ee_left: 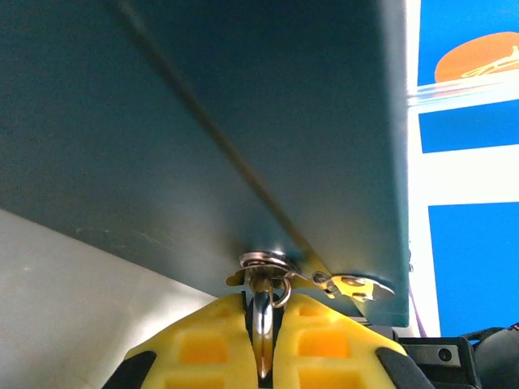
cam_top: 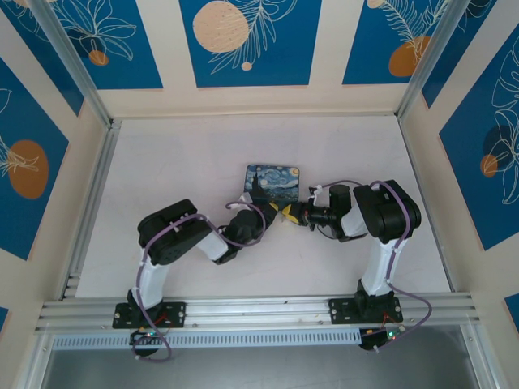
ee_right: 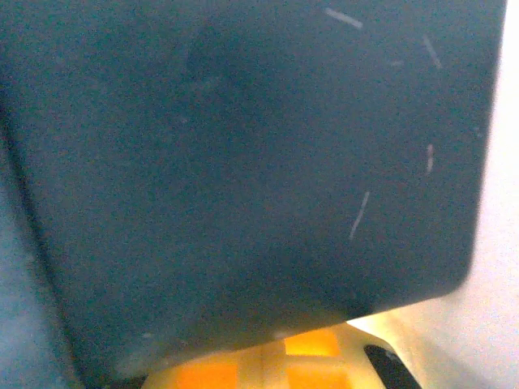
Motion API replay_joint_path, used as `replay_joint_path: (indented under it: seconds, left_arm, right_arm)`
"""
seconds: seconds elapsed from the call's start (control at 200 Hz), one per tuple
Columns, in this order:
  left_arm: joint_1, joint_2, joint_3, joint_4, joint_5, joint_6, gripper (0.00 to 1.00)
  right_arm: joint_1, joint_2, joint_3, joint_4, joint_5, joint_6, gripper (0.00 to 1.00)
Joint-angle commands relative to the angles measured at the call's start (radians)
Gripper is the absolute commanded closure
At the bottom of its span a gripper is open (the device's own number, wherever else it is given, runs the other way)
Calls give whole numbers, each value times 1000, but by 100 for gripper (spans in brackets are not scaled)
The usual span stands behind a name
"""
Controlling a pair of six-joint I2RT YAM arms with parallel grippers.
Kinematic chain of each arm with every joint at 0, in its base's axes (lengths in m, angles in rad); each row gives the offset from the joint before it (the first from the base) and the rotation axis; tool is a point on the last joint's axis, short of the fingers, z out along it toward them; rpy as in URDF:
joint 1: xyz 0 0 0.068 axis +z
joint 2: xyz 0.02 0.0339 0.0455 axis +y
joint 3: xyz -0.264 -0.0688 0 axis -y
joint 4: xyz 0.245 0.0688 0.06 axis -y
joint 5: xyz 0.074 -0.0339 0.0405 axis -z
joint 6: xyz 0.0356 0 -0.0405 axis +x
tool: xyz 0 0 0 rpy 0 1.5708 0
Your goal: Unlock the padlock with the key
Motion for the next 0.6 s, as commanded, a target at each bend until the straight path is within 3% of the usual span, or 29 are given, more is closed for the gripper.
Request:
replay_joint_path:
  seconds: [0.0, 0.26, 0.595]
  left_arm:
    - [-15, 56, 9, -68, 86, -36, 100]
    - [-15, 67, 18, -58, 106, -51, 100]
    - [-15, 78, 22, -36, 122, -52, 100]
  right_arm:
    - [22, -11, -28, -72, 75, -63, 100]
    - [61, -124, -43, -176, 210, -215, 100]
    - [80, -138, -25, -67, 214, -149, 100]
